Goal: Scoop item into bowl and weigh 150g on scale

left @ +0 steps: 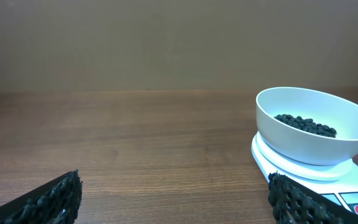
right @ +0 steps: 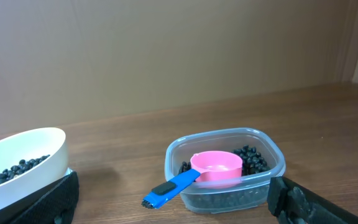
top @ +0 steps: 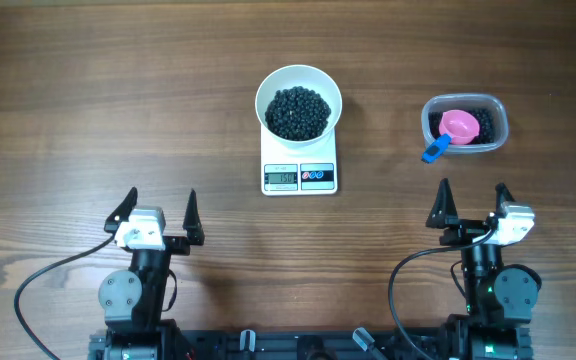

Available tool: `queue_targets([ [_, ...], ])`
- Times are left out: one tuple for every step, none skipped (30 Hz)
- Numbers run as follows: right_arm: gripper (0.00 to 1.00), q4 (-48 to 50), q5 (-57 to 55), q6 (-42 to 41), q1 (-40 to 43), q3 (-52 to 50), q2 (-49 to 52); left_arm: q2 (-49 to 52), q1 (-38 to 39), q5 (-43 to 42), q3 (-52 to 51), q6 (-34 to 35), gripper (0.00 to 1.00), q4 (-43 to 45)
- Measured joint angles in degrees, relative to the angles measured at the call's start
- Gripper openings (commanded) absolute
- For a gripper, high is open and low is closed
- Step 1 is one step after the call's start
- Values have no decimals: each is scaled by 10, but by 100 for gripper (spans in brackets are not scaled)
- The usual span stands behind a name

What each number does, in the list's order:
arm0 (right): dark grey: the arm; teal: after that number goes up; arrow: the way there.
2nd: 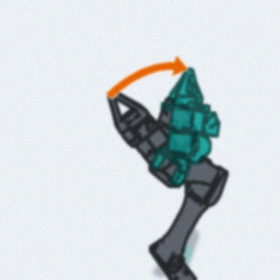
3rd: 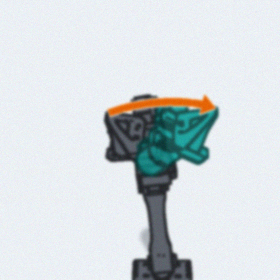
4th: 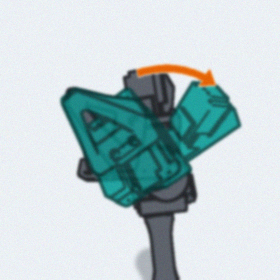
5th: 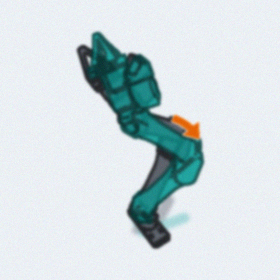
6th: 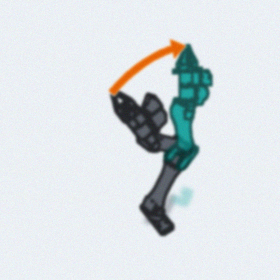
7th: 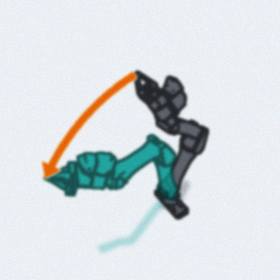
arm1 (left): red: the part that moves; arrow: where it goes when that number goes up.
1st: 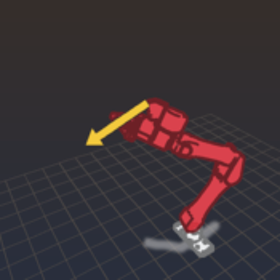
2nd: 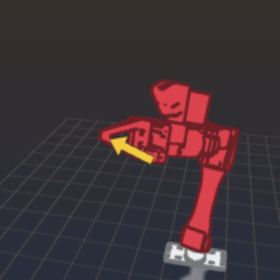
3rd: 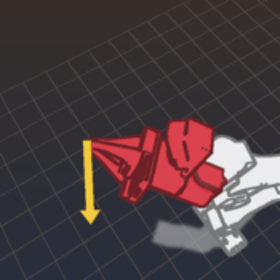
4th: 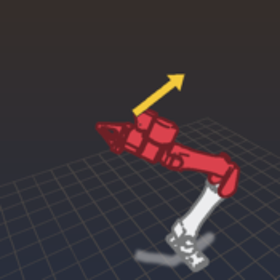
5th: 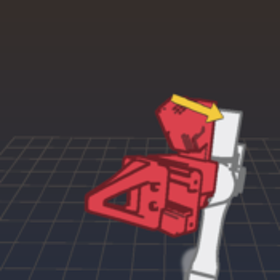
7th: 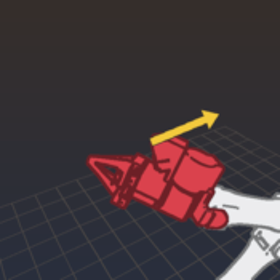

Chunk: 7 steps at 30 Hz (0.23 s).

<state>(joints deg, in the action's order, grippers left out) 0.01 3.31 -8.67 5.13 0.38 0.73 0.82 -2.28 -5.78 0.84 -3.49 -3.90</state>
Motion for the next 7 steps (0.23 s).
queue_targets([
  [100,0,0,0,0,0,0,0,0,0,0,0,100,0],
  [100,0,0,0,0,0,0,0,0,0,0,0,100,0],
  [100,0,0,0,0,0,0,0,0,0,0,0,100,0],
  [100,0,0,0,0,0,0,0,0,0,0,0,100,0],
  [100,0,0,0,0,0,0,0,0,0,0,0,100,0],
  [100,0,0,0,0,0,0,0,0,0,0,0,100,0],
  [100,0,0,0,0,0,0,0,0,0,0,0,100,0],
])
